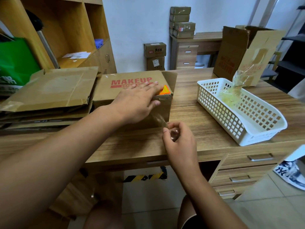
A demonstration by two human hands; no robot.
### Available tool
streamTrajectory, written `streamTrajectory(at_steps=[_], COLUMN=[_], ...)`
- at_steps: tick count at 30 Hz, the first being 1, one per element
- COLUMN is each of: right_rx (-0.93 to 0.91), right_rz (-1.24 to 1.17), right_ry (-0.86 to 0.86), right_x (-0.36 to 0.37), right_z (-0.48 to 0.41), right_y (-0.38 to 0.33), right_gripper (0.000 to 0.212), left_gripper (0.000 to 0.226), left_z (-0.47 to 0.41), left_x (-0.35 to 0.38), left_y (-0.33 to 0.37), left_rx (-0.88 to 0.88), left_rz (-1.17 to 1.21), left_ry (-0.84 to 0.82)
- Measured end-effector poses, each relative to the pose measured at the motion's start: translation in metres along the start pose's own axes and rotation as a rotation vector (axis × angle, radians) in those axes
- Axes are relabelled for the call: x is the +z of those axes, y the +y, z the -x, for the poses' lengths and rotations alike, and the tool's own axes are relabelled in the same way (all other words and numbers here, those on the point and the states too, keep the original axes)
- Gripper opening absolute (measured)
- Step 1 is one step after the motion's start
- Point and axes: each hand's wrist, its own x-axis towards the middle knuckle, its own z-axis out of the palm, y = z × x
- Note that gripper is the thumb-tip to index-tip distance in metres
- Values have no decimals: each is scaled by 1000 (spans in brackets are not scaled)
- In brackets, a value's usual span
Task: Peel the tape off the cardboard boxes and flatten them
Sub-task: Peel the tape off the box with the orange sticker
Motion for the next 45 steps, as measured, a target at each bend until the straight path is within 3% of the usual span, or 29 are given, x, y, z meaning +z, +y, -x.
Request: streamTrajectory(at_steps=[6,9,15,26,39,45], right_rx=[25,11,-18,-71,-302,-452], right_rz=[-79,-74,-47,16,29,3], right_ry=[-52,-79,-119,-6,11,-127], right_x=[-7,-7,-8,1,22,38], right_z=[-6,-10,-15,-14,24,56], right_y=[2,4,8,3,-8,-23], right_gripper=[35,51,36,10,23,19], left_gripper=[60,59,58,56,55,55], left_z=[3,8,24,22,16,12], left_x=[-15,-21,-20,-8,-9,-6], left_y=[-7,-18,-40,-22,-12,-9], left_rx=[0,38,14,-21,-93,-103], left_rz=[164,106,110,58,60,73], left_ry=[-59,-53,-115,-8,39,81])
